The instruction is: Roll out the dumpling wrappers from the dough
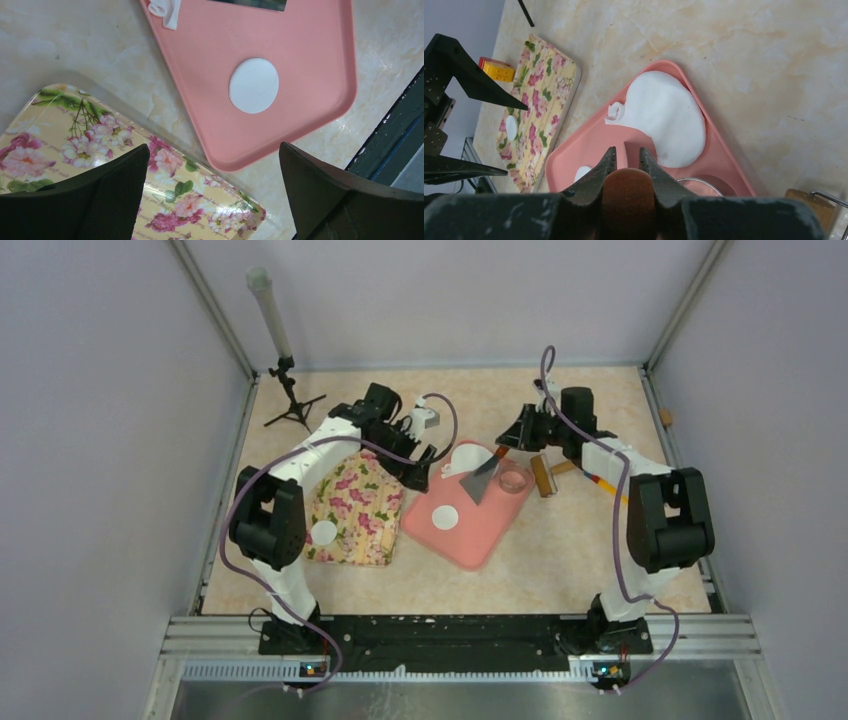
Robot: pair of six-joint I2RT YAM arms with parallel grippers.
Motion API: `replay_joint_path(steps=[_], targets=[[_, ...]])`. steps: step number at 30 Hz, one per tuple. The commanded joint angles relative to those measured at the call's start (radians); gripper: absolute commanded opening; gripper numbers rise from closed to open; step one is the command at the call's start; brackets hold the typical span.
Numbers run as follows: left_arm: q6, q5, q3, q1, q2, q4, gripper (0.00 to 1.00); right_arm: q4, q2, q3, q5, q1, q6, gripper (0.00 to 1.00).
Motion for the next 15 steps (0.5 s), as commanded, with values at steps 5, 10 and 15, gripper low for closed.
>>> replay_joint_path(steps=[5, 10, 15], targets=[[-0.039, 0.004, -0.016, 0.002, -0.003, 0.064, 0.99, 0.060, 0.037, -0.049, -0.050, -0.010, 0.010, 0.00], [-0.040, 0.005, -0.025, -0.002, -0.005, 0.069, 0.99, 0.071, 0.061, -0.069, -0.088, -0.010, -0.001, 0.00], [-0.042, 0.020, -0.031, -0.002, -0.003, 0.072, 0.99, 0.102, 0.066, -0.111, -0.110, -0.010, -0.019, 0.00]])
